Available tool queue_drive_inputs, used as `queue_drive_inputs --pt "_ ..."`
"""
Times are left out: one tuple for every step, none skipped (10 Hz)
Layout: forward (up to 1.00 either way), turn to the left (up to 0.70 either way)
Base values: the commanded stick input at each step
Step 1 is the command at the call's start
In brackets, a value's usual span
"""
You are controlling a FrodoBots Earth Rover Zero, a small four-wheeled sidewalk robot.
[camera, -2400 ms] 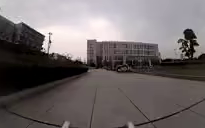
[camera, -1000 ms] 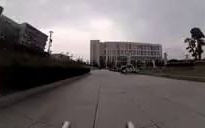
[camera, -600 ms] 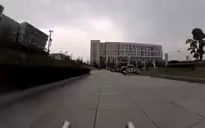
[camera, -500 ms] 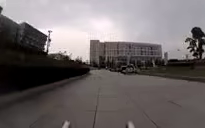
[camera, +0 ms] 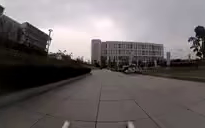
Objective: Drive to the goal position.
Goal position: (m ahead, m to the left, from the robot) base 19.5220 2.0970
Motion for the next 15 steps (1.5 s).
queue_drive_inputs --pt "0.6 0.0" --pt "0.6 0.0" --pt "0.6 0.0" --pt "0.6 0.0" --pt "0.6 0.0" --pt "0.6 0.0" --pt "0.6 0.0" --pt "0.6 0.0" --pt "0.6 0.0" --pt "0.6 0.0" --pt "0.6 0.0" --pt "0.6 0.0" --pt "0.6 0.0" --pt "0.6 0.0" --pt "0.6 0.0"
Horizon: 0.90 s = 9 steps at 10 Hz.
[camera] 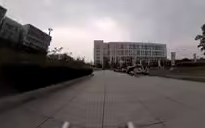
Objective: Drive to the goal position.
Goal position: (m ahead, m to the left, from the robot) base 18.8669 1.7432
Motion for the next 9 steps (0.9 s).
queue_drive_inputs --pt "0.6 0.0" --pt "0.6 0.0" --pt "0.6 0.0" --pt "0.6 0.0" --pt "0.6 0.0" --pt "0.6 0.0" --pt "0.6 0.0" --pt "0.6 0.0" --pt "0.6 0.0"
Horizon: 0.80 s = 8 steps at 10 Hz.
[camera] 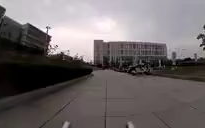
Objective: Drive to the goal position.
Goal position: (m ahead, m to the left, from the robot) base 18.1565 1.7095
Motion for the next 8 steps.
queue_drive_inputs --pt "0.6 0.0" --pt "0.6 0.0" --pt "0.6 0.0" --pt "0.6 0.0" --pt "0.6 0.0" --pt "0.6 0.0" --pt "0.6 0.0" --pt "0.6 0.0"
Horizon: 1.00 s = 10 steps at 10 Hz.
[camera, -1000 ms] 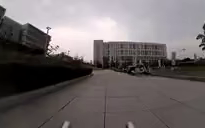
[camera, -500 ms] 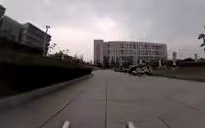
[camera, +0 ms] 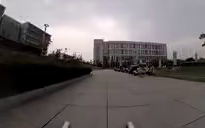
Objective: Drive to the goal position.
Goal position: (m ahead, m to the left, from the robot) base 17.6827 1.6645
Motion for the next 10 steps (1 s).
queue_drive_inputs --pt "0.6 0.0" --pt "0.6 0.0" --pt "0.6 0.0" --pt "0.6 0.0" --pt "0.6 0.0" --pt "0.6 0.0" --pt "0.6 0.0" --pt "0.6 0.0" --pt "0.6 0.0" --pt "0.6 0.0"
